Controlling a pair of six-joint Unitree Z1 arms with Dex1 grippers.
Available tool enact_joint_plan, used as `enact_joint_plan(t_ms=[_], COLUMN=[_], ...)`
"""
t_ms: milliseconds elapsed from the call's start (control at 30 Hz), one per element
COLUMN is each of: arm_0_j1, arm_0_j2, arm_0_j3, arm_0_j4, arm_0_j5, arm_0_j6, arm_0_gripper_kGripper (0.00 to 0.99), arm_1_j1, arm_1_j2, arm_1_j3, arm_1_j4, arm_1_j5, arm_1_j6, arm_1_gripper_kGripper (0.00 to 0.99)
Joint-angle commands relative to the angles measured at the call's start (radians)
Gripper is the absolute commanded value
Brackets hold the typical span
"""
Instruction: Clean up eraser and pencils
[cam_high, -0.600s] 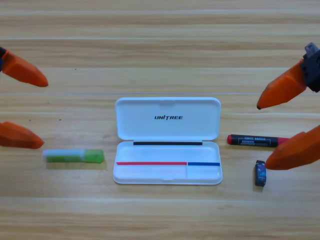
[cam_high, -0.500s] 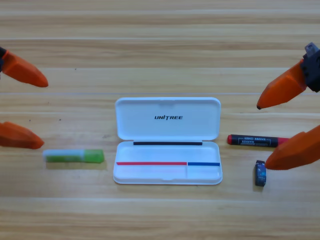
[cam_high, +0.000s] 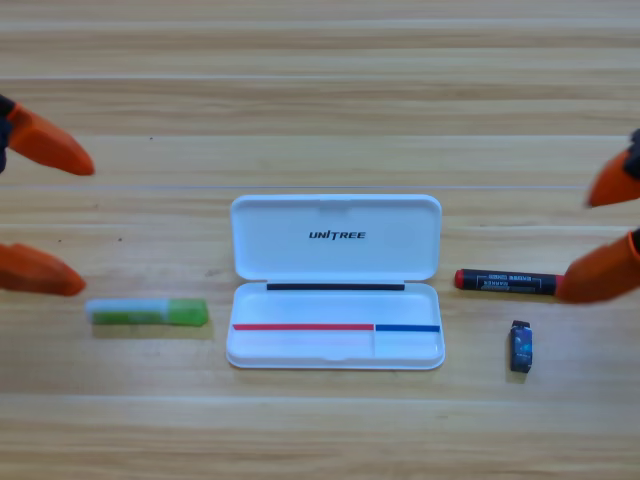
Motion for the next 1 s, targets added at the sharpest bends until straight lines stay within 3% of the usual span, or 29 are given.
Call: enact_joint_plan(t_ms=[33, 133, 267, 400, 533, 700, 1000], arm_0_j1=[-0.018, -0.01, -0.002, 0.008, 0.008, 0.007, -0.001], arm_0_j2=[0.165, 0.275, 0.389, 0.476, 0.559, 0.63, 0.682], arm_0_j3=[-0.209, -0.344, -0.454, -0.503, -0.537, -0.535, -0.514], arm_0_j4=[0.162, 0.254, 0.314, 0.345, 0.389, 0.394, 0.394], arm_0_j5=[0.08, 0.139, 0.229, 0.261, 0.269, 0.289, 0.315], arm_0_j6=[0.095, 0.185, 0.247, 0.299, 0.302, 0.288, 0.217], arm_0_gripper_kGripper=[0.99, 0.988, 0.988, 0.988, 0.99, 0.99, 0.99], arm_1_j1=[0.014, -0.03, -0.032, -0.032, -0.036, -0.047, -0.076], arm_1_j2=[0.101, 0.17, 0.228, 0.315, 0.378, 0.435, 0.516], arm_1_j3=[0.055, 0.055, 0.101, 0.153, 0.202, 0.202, 0.186], arm_1_j4=[0.008, 0.01, -0.013, -0.061, -0.202, -0.32, -0.338], arm_1_j5=[-0.166, -0.161, -0.155, -0.154, -0.076, -0.095, -0.161], arm_1_j6=[0.169, 0.267, 0.428, 0.695, 0.82, 0.964, 1.019], arm_1_gripper_kGripper=[0.988, 0.988, 0.989, 0.99, 0.989, 0.989, 0.95])
